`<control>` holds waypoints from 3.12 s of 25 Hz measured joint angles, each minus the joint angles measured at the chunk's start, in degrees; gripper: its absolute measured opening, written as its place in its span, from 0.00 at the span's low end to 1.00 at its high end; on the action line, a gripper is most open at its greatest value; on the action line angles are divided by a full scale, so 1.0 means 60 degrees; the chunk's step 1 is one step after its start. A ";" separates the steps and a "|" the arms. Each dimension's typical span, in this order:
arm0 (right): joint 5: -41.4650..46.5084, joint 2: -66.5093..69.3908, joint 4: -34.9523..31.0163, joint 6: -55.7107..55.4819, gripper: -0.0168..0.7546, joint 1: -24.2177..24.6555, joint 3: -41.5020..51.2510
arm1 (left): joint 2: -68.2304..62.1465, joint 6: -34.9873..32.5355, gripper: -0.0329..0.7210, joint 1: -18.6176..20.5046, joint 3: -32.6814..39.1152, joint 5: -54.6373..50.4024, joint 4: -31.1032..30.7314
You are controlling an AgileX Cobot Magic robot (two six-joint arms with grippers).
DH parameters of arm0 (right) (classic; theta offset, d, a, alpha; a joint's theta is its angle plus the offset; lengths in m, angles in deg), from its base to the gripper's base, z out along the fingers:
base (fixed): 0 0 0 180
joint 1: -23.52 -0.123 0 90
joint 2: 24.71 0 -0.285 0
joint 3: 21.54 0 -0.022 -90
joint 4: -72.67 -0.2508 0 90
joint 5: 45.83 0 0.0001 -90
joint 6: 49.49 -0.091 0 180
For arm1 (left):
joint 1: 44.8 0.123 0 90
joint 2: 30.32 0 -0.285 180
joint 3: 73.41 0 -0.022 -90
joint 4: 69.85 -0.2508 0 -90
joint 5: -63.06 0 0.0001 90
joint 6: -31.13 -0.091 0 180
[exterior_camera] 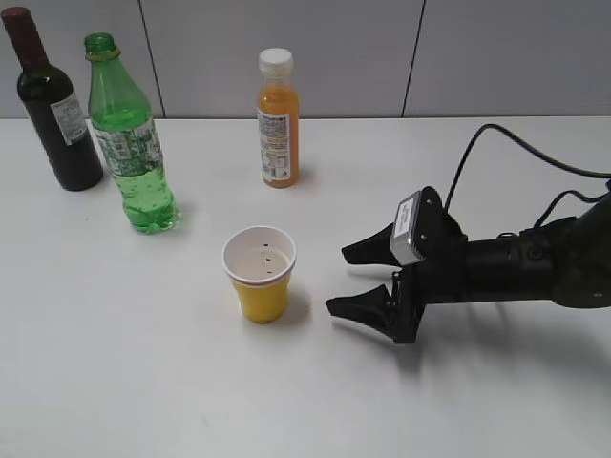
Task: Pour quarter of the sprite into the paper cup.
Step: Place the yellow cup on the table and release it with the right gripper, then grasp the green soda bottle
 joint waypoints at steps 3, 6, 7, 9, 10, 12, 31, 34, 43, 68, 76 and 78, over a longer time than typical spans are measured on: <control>0.0695 -0.0729 -0.0933 0.0082 0.83 0.0039 0.0225 | 0.0000 0.0000 0.82 0.0000 0.0000 0.0000 0.0000; 0.1362 -0.1472 -0.2290 0.0152 0.80 0.0039 0.0236 | 0.0000 0.0000 0.82 0.0000 0.0000 0.0000 0.0000; 0.1640 -0.1720 -0.2973 0.0204 0.80 0.0039 0.0244 | 0.0000 0.0000 0.82 0.0000 0.0000 0.0000 0.0000; 0.2067 -0.2154 -0.4455 0.0619 0.79 0.0039 0.0244 | 0.0000 0.0000 0.82 0.0000 0.0000 0.0000 0.0000; 0.2211 -0.2372 -0.5349 0.1040 0.79 0.0039 0.0253 | 0.0000 0.0000 0.82 0.0000 0.0000 0.0000 0.0000; 0.2477 -0.2757 -0.6955 0.1907 0.79 0.0039 0.0221 | 0.0000 0.0000 0.82 0.0000 0.0000 0.0000 0.0000; 0.8953 -0.3644 -1.5353 0.7609 0.79 0.0314 -0.2999 | 0.0000 0.0000 0.82 0.0000 0.0000 0.0000 0.0000; 0.9818 -0.3644 -1.4989 0.7515 0.79 0.0517 -0.3598 | 0.0000 0.0000 0.82 0.0000 0.0000 0.0000 0.0000; 1.4058 -0.3644 -0.9930 0.1826 0.79 0.1064 -0.5477 | 0.0000 0.0000 0.82 0.0000 0.0000 0.0000 0.0000; 2.0614 -0.7537 -1.2136 0.3994 0.79 0.2135 -0.2441 | 0.0000 0.0000 0.82 0.0000 0.0000 0.0000 0.0000; 1.9309 -1.0445 -1.2155 0.4047 0.79 0.2135 0.0510 | 0.0000 0.0000 0.82 0.0000 0.0000 0.0000 0.0000; 1.9068 -1.1205 -1.2155 0.4056 0.79 0.2135 0.1084 | 0.0000 0.0000 0.82 0.0000 0.0000 0.0000 0.0000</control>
